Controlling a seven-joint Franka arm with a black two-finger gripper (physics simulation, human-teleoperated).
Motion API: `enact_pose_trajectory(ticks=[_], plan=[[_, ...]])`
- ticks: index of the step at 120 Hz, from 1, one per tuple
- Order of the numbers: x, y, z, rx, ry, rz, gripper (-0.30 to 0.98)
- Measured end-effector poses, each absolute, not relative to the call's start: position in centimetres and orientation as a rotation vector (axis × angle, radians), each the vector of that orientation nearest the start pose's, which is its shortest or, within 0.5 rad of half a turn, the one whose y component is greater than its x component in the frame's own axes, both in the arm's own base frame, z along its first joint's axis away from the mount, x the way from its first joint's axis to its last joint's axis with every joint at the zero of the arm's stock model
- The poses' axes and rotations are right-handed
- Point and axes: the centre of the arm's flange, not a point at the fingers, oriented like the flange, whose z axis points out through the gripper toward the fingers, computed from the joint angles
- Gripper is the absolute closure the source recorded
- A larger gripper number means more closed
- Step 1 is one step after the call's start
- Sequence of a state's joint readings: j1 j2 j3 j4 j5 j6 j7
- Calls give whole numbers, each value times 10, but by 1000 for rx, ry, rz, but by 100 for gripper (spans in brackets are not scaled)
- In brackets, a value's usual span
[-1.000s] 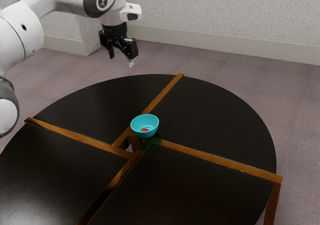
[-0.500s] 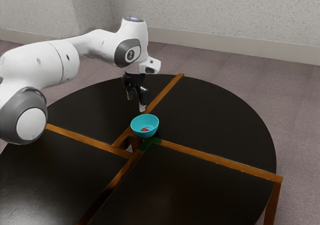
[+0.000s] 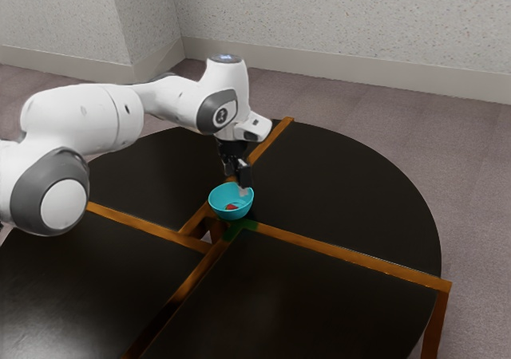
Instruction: Take strawberry from the bowl
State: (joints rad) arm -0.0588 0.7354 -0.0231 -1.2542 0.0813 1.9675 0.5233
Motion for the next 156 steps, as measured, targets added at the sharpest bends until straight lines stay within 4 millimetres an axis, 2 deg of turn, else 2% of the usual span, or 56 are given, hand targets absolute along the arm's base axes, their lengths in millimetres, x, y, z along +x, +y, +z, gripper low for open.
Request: enact_pose_trajectory(ticks=[29,40,60,82,105,156], plan=[[743,-45,319,-2925,992,41,16],[744,-39,311,-2931,988,56,20],[743,-36,290,-2957,981,94,23],[742,-24,281,-2976,956,111,24],[741,-23,263,-2992,949,137,26],[745,-22,256,-2999,941,102,45]])
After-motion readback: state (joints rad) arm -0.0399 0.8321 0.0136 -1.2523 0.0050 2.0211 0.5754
